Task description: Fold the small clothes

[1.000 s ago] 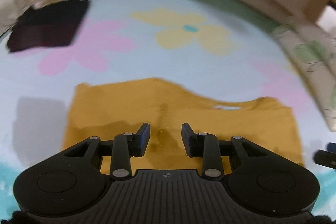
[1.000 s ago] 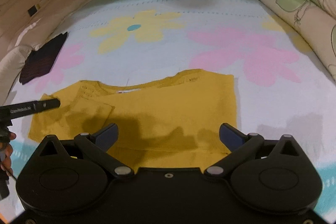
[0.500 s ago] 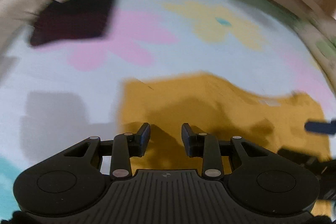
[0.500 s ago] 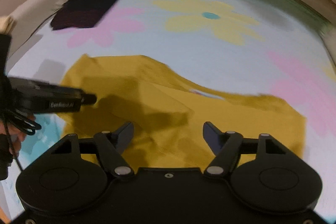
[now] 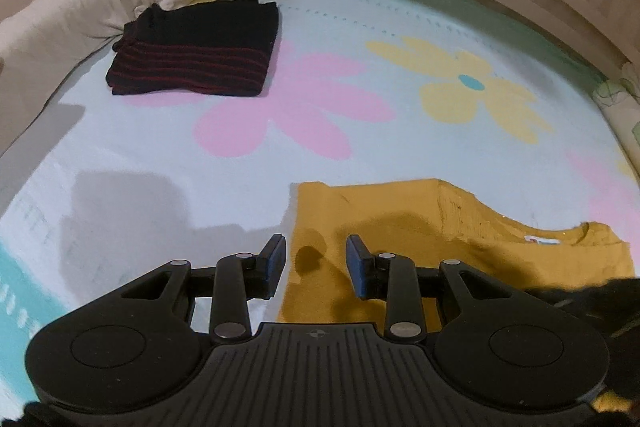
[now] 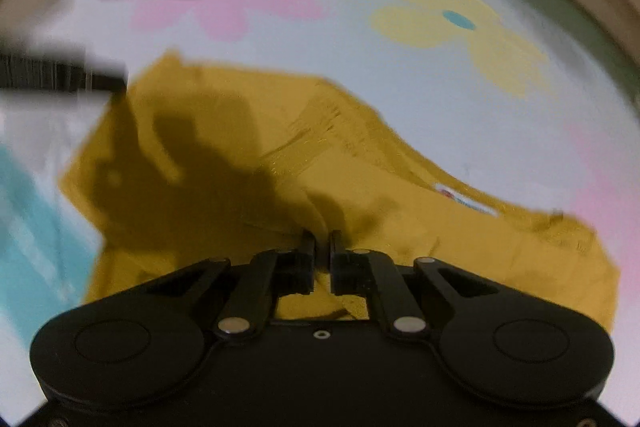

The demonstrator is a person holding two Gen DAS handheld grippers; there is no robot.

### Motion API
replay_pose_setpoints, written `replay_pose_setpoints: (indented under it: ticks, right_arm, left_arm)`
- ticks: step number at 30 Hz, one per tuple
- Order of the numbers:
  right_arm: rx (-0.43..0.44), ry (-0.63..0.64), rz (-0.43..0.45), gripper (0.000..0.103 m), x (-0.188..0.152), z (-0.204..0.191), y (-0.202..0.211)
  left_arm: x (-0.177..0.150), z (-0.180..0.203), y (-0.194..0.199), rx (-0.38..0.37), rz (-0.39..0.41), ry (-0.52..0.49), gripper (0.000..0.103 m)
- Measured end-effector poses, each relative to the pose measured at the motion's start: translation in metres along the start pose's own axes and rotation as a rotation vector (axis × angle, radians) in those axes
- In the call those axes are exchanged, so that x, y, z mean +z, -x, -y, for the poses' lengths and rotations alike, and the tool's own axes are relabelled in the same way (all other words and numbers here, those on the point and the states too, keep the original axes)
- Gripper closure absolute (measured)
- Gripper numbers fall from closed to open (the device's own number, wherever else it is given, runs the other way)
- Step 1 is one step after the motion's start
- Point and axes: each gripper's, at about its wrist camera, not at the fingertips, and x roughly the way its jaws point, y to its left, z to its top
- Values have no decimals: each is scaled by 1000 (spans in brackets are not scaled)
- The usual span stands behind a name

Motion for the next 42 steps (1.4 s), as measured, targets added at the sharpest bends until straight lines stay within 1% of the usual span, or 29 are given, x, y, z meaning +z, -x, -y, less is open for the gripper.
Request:
replay_pose_setpoints:
  ticks: [2, 5, 9, 11, 13, 14, 15, 17, 20, 23, 25, 28, 30, 31, 33, 35, 37, 38, 40, 41, 42]
  right_arm:
    - [27, -81, 44, 92, -3, 26, 18]
    - [-7, -149, 86, 92, -14, 71, 44]
    - [-18, -302, 64, 92, -39, 135, 55]
    - [-29, -358, 35, 91, -53, 158, 51]
    - [-8, -423, -14, 80, -69, 178, 41]
    - [17, -472, -30, 76, -78, 188, 37]
    - [37, -524, -35, 65, -86, 197, 33]
    - [67, -610, -25, 53, -96, 211, 31]
    - [100, -651, 37, 53, -96, 222, 32]
    - [136, -647, 60, 49, -91, 224, 23]
    - [123, -648, 51, 47, -88, 221, 16]
    - [61, -661, 55, 45, -85, 222, 15]
    - [20, -659, 75, 35, -86, 226, 17]
    - [10, -657, 82, 33, -87, 229, 19]
    - [24, -664, 73, 33, -91, 236, 20]
    - [76, -681, 57, 35, -96, 240, 17]
    - [113, -689, 36, 41, -98, 240, 11]
    - [123, -683, 21, 47, -97, 238, 9]
    - [107, -657, 0, 48, -96, 231, 5]
    - [91, -634, 0, 51, -94, 227, 5]
    - [78, -613, -5, 76, -93, 224, 6]
  left_arm:
    - [-1, 1, 1, -12, 1, 0, 71]
    - [-1, 5, 1, -38, -2, 8, 71]
    - [-4, 15, -1, -56, -15, -12, 71]
    - [-7, 22, -4, -72, -35, -35, 71]
    - [-10, 27, -7, -80, -55, -58, 71]
    - [-11, 29, -9, -80, -66, -69, 71]
    - [-13, 30, -11, -76, -75, -80, 71]
    - [-14, 31, -15, -67, -88, -90, 71]
    - [-14, 29, -16, -58, -87, -86, 71]
    - [-13, 27, -15, -53, -88, -91, 71]
    - [-12, 26, -15, -45, -87, -98, 71]
    - [-12, 23, -15, -37, -83, -101, 71]
    - [-11, 22, -14, -35, -78, -101, 71]
    - [-11, 21, -14, -35, -76, -102, 71]
    - [-11, 20, -15, -32, -75, -103, 71]
    - [-11, 17, -15, -28, -74, -95, 71]
    - [-10, 14, -15, -26, -74, -83, 71]
    - [-10, 13, -14, -25, -73, -81, 71]
    - [-10, 11, -14, -20, -71, -80, 71]
    - [-10, 11, -13, -19, -69, -79, 71]
    - [-9, 9, -13, -17, -68, -77, 71]
